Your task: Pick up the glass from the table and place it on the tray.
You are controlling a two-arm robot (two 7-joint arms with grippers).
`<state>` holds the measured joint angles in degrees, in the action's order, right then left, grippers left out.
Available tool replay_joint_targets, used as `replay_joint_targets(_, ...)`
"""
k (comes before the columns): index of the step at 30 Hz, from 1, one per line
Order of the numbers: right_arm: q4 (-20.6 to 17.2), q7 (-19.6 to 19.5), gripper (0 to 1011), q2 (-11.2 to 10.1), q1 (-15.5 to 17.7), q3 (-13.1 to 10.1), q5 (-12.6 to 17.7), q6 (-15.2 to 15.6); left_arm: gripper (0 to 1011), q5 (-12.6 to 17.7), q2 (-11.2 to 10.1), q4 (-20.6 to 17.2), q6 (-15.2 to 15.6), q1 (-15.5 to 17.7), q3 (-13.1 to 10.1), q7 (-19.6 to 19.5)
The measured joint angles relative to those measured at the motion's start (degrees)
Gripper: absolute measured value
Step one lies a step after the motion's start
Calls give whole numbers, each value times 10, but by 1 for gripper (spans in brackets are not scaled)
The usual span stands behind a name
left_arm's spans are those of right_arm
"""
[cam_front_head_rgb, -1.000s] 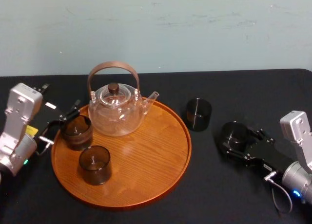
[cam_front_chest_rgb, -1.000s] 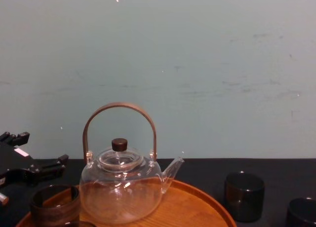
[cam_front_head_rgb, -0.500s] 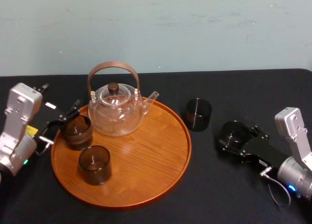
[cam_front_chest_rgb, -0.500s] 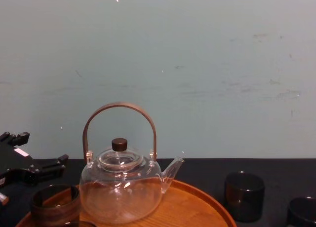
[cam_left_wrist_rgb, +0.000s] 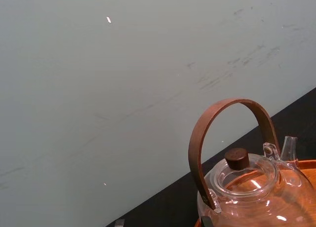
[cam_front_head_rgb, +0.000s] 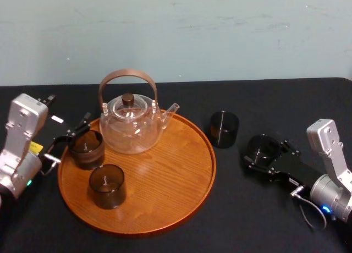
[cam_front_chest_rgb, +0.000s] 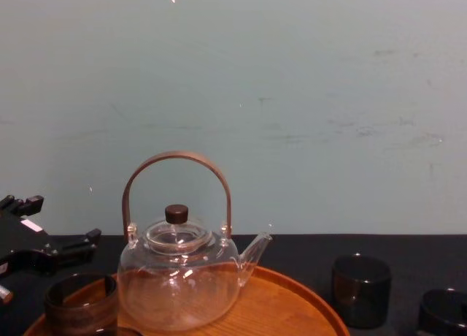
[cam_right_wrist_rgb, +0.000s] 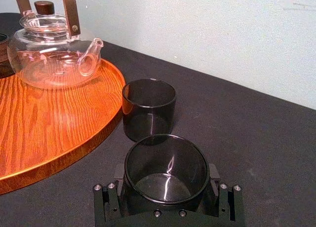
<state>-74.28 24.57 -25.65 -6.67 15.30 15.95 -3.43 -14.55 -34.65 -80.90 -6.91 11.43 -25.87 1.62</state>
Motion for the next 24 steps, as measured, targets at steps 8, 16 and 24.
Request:
replay_joint_targets(8,-2,-1,929,-1,1,0,0,0,1001,0,0,0,0,0,0,0)
replay_joint_targets(16,-4,-2,908,-1,2,0,1,1,1001,0,0,0,0,0,0,0)
replay_joint_targets(24,-6,1,908,-2,4,-1,2,-1,1001,0,0,0,0,0,0,0)
